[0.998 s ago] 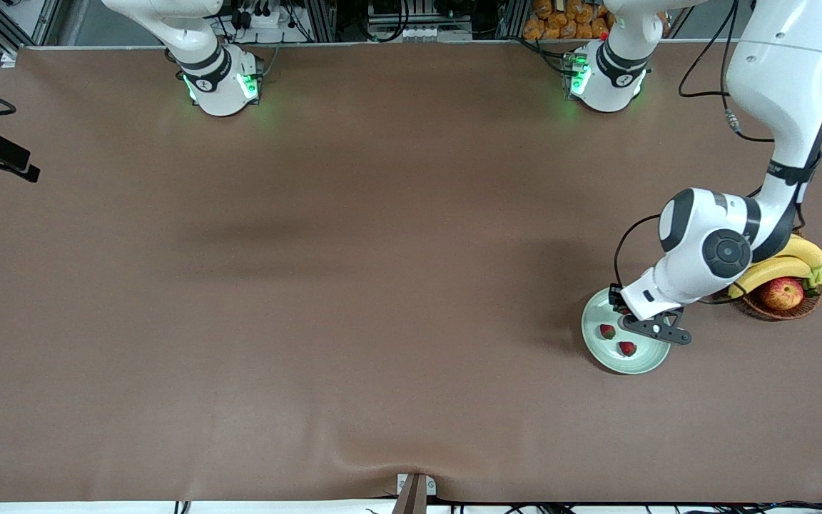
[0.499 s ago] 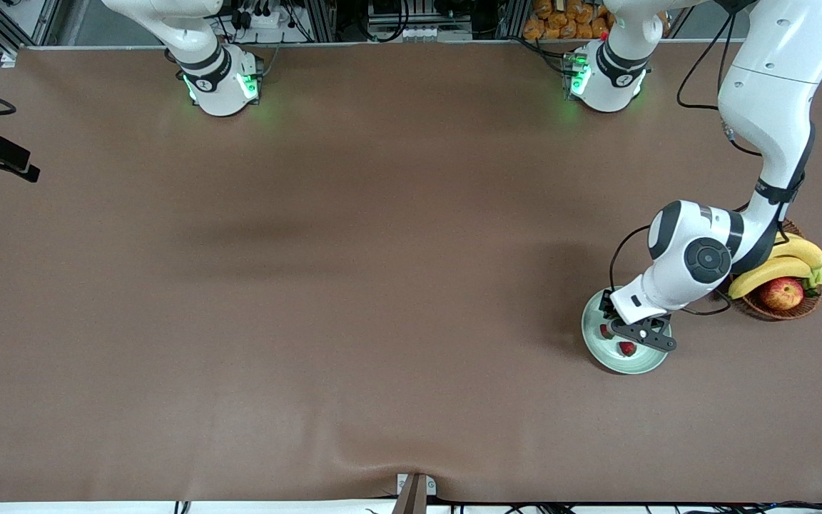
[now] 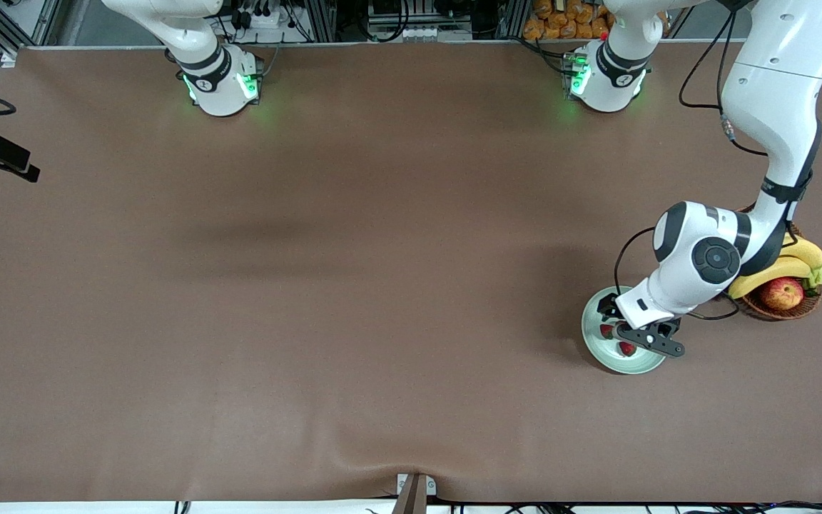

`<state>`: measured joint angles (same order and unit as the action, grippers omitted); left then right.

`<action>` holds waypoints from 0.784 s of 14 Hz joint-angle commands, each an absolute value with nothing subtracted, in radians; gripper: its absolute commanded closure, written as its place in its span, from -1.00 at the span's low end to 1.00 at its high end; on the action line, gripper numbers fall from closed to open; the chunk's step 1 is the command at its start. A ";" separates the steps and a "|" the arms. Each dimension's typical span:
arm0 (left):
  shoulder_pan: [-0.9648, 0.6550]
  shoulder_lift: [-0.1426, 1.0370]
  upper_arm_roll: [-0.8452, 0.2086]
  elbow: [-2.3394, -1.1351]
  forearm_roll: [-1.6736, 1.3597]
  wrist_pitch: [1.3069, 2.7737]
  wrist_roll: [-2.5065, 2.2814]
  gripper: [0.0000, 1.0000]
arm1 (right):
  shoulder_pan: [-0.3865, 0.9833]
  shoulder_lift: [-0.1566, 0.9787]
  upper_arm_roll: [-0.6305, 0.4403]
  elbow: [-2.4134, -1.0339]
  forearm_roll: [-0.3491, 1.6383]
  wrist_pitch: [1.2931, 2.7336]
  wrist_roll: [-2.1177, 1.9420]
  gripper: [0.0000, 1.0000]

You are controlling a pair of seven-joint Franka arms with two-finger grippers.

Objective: Collect all strawberries into plate
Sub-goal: 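Lower the strawberry onto the plate and open the left gripper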

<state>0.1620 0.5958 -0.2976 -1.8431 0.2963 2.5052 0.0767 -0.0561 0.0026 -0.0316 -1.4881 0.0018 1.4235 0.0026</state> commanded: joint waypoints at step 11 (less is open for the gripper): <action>0.049 0.470 -0.304 -1.677 0.304 2.214 0.066 -1.00 | -0.080 -0.014 -0.031 -1.476 0.003 1.407 0.002 -1.00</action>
<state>0.0634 0.4968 -0.3094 -1.6975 0.2964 2.2715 0.0763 -0.0640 -0.0032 -0.0431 -1.4806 0.0018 1.4215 0.0026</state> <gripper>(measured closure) 0.000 0.000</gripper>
